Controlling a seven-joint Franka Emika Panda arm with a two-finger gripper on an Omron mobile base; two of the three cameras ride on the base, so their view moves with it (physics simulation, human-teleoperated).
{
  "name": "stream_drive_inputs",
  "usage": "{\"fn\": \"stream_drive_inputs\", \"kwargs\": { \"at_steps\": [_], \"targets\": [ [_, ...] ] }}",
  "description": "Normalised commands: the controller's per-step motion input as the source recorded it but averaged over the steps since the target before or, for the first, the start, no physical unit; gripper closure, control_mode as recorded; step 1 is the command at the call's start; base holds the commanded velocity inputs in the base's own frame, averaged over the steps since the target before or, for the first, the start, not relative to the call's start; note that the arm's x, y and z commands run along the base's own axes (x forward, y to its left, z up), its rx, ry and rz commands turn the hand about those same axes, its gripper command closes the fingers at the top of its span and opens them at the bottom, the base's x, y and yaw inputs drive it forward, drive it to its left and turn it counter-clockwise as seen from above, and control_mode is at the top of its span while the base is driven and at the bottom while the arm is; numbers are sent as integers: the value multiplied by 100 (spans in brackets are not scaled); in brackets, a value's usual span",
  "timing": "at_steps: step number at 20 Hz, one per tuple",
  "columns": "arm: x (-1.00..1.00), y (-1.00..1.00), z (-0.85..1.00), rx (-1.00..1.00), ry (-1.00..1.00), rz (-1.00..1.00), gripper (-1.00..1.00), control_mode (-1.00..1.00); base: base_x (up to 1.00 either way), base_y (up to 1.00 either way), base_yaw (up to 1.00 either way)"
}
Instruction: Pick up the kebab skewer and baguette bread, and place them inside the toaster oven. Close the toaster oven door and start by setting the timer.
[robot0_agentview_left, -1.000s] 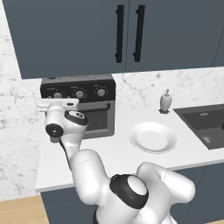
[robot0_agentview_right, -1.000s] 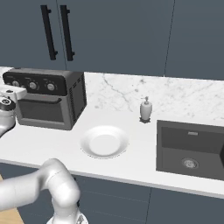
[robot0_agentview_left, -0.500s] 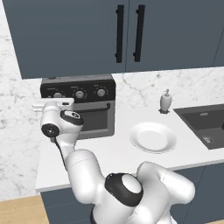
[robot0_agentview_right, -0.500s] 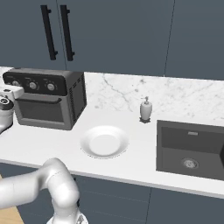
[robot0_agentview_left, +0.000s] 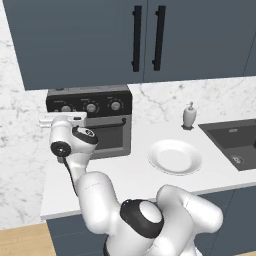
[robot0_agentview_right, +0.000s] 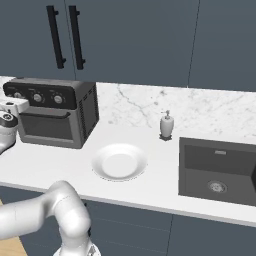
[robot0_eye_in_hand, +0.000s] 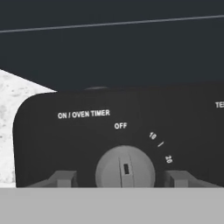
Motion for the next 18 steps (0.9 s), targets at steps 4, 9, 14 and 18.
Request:
{"fn": "stream_drive_inputs", "kwargs": {
  "at_steps": [4, 9, 14, 18],
  "targets": [
    [0, 0, 8, 0, 0, 0, -100, -100, 0, 0, 0],
    [0, 3, 9, 0, -2, 0, -100, -100, 0, 0, 0],
    [0, 0, 9, 0, -2, 0, -100, -100, 0, 0, 0],
    [0, 0, 1, -1, -1, 0, -100, -100, 0, 0, 0]
  ]
}}
